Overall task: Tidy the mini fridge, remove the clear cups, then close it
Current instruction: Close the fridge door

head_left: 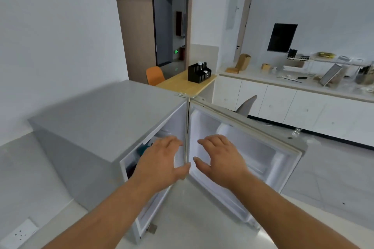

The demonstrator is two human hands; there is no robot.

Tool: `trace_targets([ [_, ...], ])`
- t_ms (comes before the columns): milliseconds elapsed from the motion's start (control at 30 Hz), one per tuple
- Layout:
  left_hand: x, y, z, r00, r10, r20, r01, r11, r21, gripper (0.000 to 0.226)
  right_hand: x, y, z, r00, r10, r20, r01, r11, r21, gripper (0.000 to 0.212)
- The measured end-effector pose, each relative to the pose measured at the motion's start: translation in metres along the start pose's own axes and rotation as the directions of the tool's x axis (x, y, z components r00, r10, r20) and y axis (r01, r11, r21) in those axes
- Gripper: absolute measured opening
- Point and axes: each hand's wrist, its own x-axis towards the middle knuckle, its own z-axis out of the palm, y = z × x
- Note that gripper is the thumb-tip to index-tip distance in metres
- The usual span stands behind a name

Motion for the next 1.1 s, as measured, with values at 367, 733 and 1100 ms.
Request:
trace_targets([
  [367, 0.092, -0.047, -0.081, 0.991, -0.114, -0.068, 0.129, 0.948, 0.292, 0.078, 0.071, 0.097, -0.096, 0.994, 0.076, -0.072, -0.088, 0.981, -0.172, 0.084],
  [733, 0.077, -0.098, -0.057, 0.981, -0.186, -0.063, 0.192, 0.975, 0.115, 0.025, 0.047, 0.151, -0.048, 0.964, 0.223, 0.143, -0.201, 0.967, -0.157, 0.052],
  [1100, 0.076, -0.101, -0.054, 0.979, -0.192, -0.074, 0.198, 0.976, 0.089, 0.034, 0.034, 0.123, -0.051, 0.971, 0.24, -0.002, -0.239, 0.967, -0.091, 0.019],
])
